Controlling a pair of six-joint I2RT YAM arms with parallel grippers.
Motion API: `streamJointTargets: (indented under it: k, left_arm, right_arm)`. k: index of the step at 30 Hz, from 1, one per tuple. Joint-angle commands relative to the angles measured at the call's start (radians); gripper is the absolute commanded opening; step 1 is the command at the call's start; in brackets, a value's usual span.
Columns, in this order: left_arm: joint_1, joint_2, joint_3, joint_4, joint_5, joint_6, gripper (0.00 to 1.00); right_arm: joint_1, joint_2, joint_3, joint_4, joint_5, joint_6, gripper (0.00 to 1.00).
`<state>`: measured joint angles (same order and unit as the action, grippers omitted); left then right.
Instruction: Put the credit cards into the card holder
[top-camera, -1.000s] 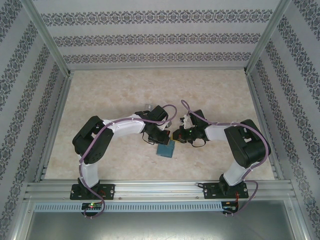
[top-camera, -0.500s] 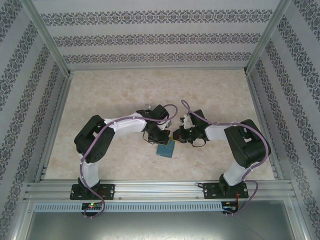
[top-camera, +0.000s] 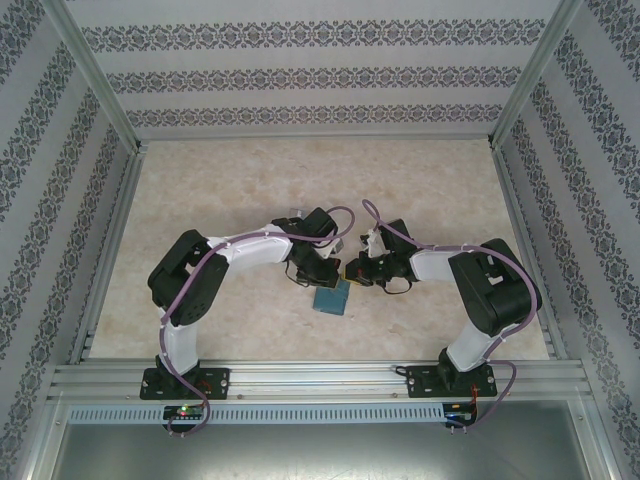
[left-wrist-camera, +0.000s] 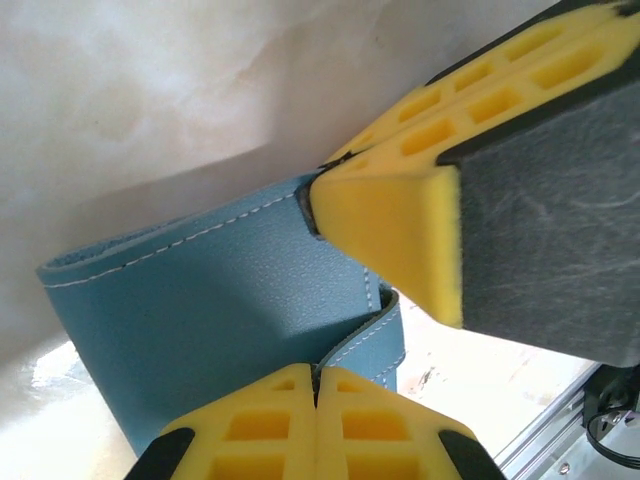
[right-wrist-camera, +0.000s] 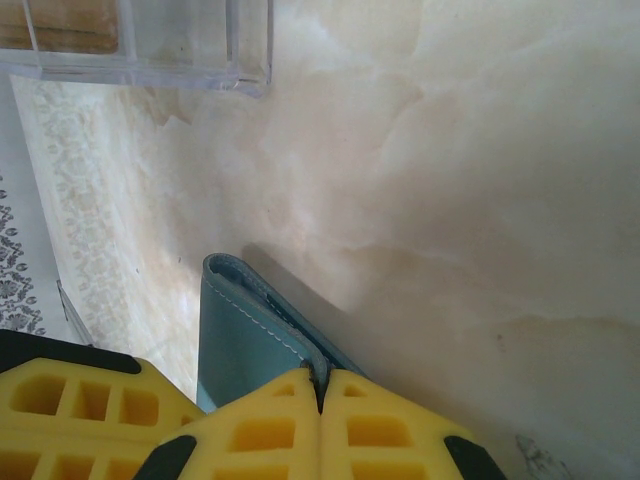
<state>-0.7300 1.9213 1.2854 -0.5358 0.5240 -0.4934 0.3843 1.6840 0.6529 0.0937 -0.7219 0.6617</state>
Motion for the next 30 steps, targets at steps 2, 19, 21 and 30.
streamJointTargets:
  k: [2, 19, 21, 30]
  left_arm:
    - [0.015, -0.012, 0.040, -0.009, 0.008, 0.027, 0.00]
    - [0.016, 0.022, -0.025, 0.024, 0.022, 0.008, 0.00]
    - [0.017, 0.022, -0.027, 0.018, 0.013, 0.014, 0.00]
    - [0.043, 0.049, -0.017, 0.032, 0.017, 0.027, 0.00]
  right_arm:
    - [0.015, 0.016, 0.007, -0.034, 0.050, -0.010, 0.00]
    - [0.016, 0.011, 0.016, -0.041, 0.050, -0.008, 0.00]
    - [0.016, 0.013, 0.018, -0.044, 0.049, -0.008, 0.00]
    - [0.018, 0.008, 0.018, -0.045, 0.050, -0.007, 0.00]
